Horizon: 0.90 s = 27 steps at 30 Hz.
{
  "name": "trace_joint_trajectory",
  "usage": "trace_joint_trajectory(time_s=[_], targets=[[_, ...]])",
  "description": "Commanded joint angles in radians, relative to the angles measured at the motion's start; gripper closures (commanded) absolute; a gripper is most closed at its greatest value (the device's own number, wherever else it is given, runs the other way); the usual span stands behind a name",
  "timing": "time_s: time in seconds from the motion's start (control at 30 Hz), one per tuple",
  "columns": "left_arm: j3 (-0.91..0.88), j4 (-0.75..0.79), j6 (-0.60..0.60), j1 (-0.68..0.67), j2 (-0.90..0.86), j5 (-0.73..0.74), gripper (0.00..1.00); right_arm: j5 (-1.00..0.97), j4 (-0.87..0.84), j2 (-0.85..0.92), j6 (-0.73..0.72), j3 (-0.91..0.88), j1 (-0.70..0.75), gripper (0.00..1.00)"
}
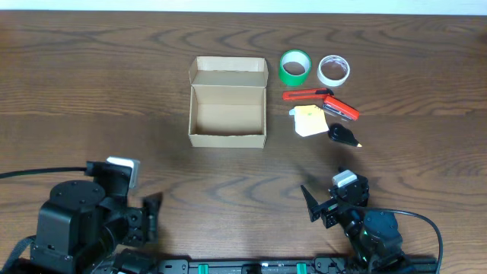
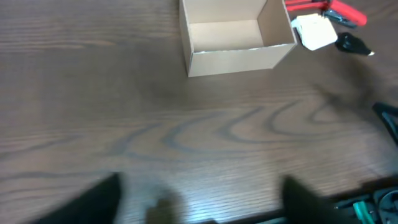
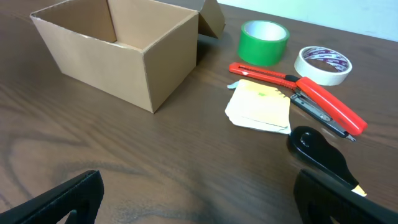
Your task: Pack container
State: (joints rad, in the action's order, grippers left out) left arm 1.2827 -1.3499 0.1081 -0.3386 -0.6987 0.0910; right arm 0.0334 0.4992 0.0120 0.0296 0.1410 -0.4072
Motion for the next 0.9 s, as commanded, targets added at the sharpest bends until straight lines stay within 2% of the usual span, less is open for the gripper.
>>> trace_joint_trajectory(time_s=[0.0,0.2,0.57,0.63,0.77,0.87], targets=[[-0.01,-0.004,0.005,-0.002,-0.007,0.008,0.05,-0.003,-0.001,-0.006,-0.014,-0.003,-0.013,0.01],[-0.01,-0.069,0.008,-0.002,-0.007,0.039,0.05,-0.003,-0.001,-0.006,-0.014,-0.003,-0.013,0.01],[-0.01,-0.07,0.008,-0.002,-0.007,0.039,0.05,0.011,-0.031,-0.006,-0.025,-0.003,-0.013,0.01],[-0.01,-0.07,0.008,-0.002,-0.007,0.039,0.05,0.09,-0.05,-0.006,-0.142,-0.003,-0.013,0.01],[-0.01,-0.07,0.008,-0.002,-0.007,0.04,0.05,0.294,-0.068,-0.006,-0.542,-0.003,-0.013,0.01],[-0.01,-0.07,0.008,-0.002,-0.007,0.04,0.05,0.298,-0.06,-0.006,-0.626,-0.003,-0.013,0.01]])
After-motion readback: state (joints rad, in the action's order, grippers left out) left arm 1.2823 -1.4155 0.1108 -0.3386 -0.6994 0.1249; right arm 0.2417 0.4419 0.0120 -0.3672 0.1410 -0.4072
